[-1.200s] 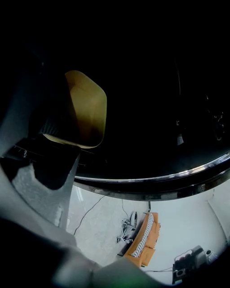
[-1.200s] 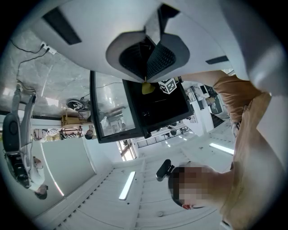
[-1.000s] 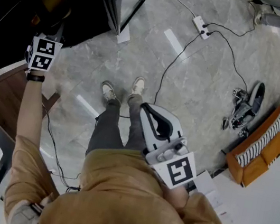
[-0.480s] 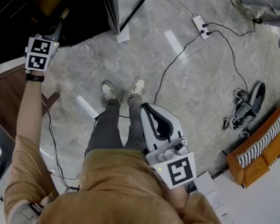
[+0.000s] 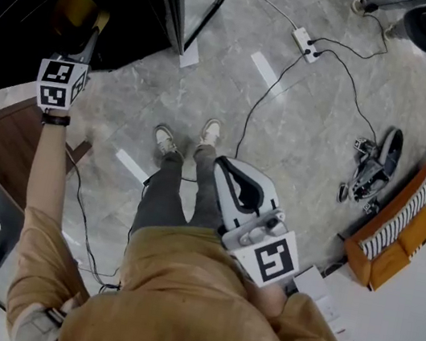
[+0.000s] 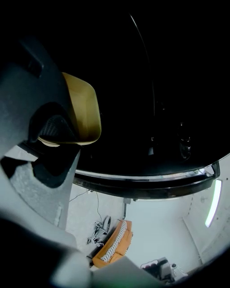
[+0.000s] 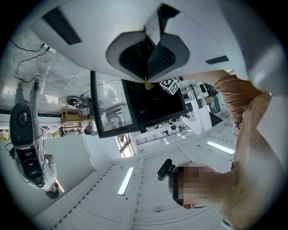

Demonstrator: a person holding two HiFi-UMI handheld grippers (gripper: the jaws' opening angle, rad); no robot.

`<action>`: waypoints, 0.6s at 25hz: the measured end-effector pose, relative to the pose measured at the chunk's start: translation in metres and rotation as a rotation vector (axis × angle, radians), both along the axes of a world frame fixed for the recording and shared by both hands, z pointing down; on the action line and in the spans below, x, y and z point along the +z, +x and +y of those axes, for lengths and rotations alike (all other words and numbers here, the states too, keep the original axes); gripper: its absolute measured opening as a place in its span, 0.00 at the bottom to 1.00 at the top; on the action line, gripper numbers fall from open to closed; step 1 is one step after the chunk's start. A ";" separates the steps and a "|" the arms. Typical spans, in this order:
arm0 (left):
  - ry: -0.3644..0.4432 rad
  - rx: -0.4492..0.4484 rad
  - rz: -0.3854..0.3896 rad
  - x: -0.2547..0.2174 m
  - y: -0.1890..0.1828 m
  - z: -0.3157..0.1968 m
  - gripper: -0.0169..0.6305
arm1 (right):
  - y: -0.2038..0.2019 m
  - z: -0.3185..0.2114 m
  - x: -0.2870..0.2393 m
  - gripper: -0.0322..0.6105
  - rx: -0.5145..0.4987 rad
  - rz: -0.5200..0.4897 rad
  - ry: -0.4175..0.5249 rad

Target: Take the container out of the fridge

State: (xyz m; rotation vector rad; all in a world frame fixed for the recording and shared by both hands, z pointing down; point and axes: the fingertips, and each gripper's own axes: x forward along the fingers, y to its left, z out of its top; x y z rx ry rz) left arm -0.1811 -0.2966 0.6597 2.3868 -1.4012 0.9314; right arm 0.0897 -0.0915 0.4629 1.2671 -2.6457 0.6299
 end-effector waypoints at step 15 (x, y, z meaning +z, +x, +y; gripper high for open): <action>0.031 -0.069 0.183 -0.031 0.004 0.016 0.06 | 0.000 0.017 -0.019 0.06 -0.023 0.000 0.043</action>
